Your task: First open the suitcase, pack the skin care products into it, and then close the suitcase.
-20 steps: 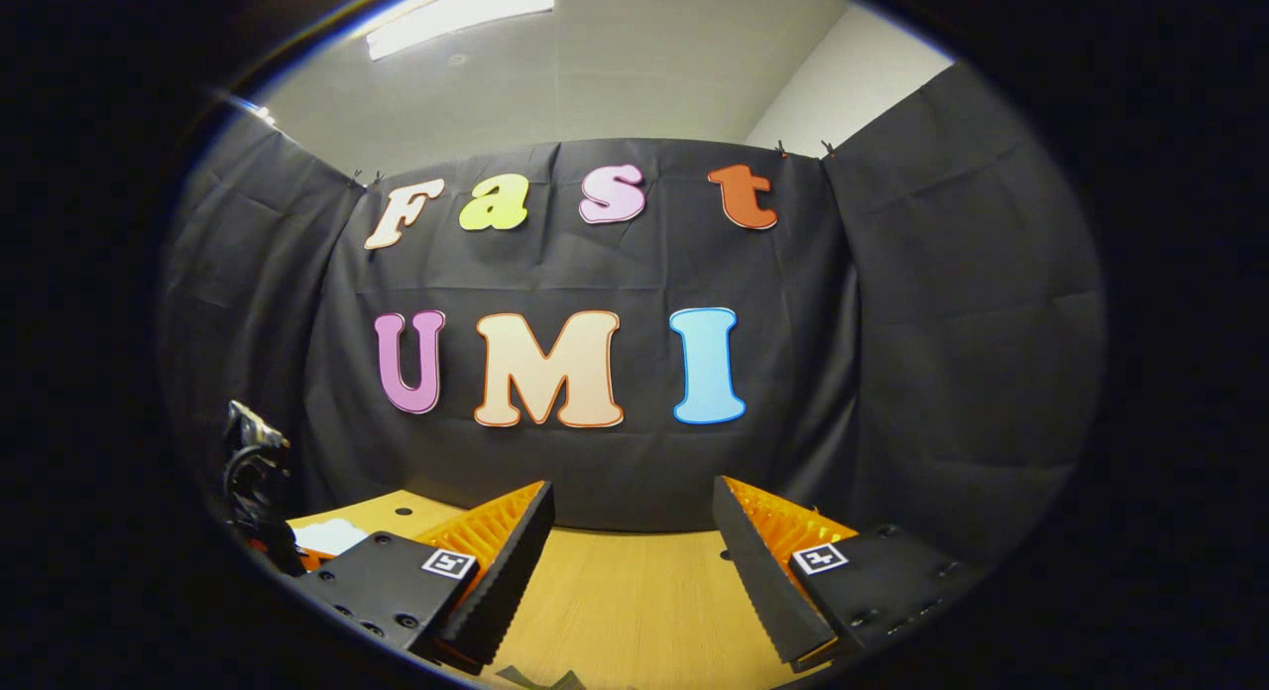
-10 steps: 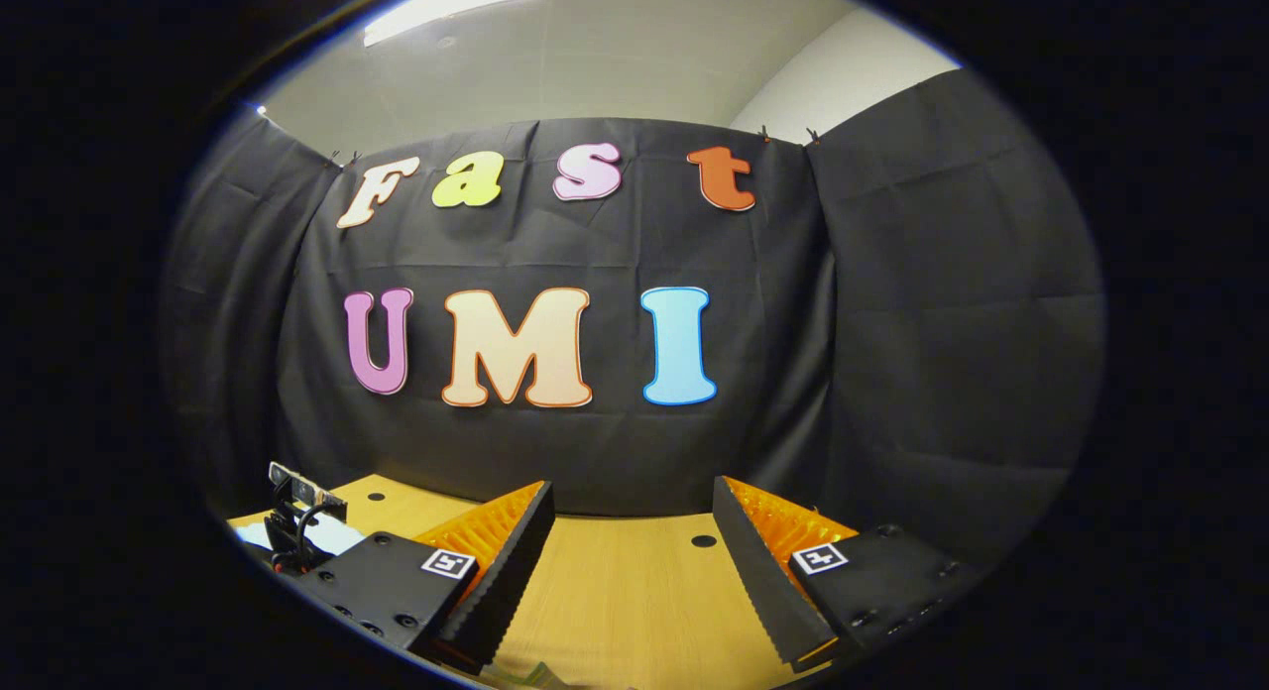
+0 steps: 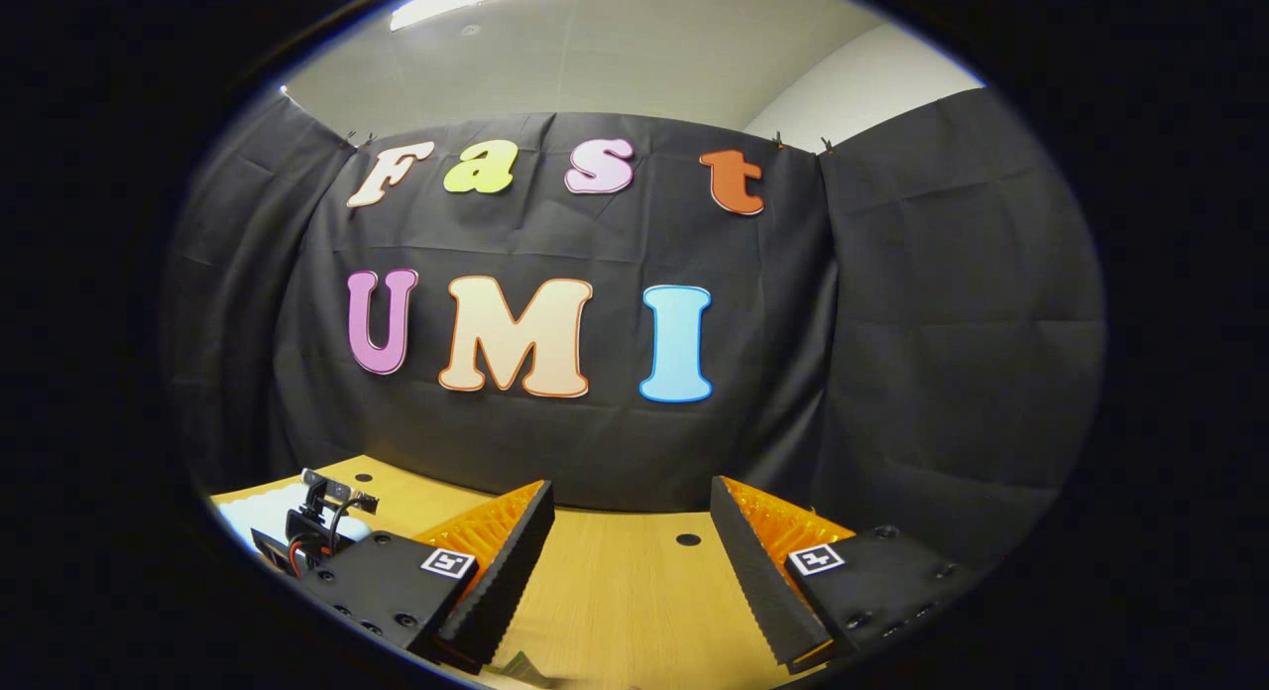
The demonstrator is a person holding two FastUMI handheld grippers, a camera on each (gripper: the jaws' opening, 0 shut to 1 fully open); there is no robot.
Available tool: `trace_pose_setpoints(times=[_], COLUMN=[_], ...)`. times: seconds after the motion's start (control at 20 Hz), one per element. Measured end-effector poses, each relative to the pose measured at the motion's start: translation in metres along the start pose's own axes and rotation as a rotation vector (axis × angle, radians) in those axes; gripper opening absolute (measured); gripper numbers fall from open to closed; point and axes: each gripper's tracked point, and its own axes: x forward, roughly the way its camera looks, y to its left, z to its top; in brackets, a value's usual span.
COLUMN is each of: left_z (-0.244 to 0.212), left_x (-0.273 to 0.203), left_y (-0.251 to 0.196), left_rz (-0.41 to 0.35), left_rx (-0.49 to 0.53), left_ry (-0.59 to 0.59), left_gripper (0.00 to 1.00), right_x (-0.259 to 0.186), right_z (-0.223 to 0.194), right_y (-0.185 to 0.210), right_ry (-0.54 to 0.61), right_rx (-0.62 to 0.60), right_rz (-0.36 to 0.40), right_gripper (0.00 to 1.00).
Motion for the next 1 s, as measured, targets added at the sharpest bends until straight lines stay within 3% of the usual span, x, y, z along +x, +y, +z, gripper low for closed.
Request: trace_pose_setpoints(times=[0.15,0.2,0.3,0.55,1.0], left_z=[-0.005,-0.007,-0.005,0.005,0.046], left_x=[0.006,0.006,0.005,-0.007,-0.048], left_y=[0.000,0.001,0.002,-0.003,0.001], left_rz=[0.007,0.013,0.026,0.039,0.026], left_rx=[0.030,0.033,0.060,0.161,0.151], left_ry=[0.023,0.031,0.033,0.013,-0.067], left_gripper=[0.51,0.34,0.15,0.05,0.00], right_x=[-0.003,-0.004,-0.004,-0.004,-0.004], right_z=[-0.003,-0.003,-0.004,-0.006,-0.012], right_y=[-0.008,-0.010,-0.011,-0.007,0.012], right_ry=[0.002,0.002,0.002,-0.008,-0.011], right_rx=[0.003,0.005,0.011,0.017,0.052], right_rz=[-0.014,-0.018,-0.018,0.003,0.053], right_gripper=[0.98,0.98,0.98,0.98,0.99])
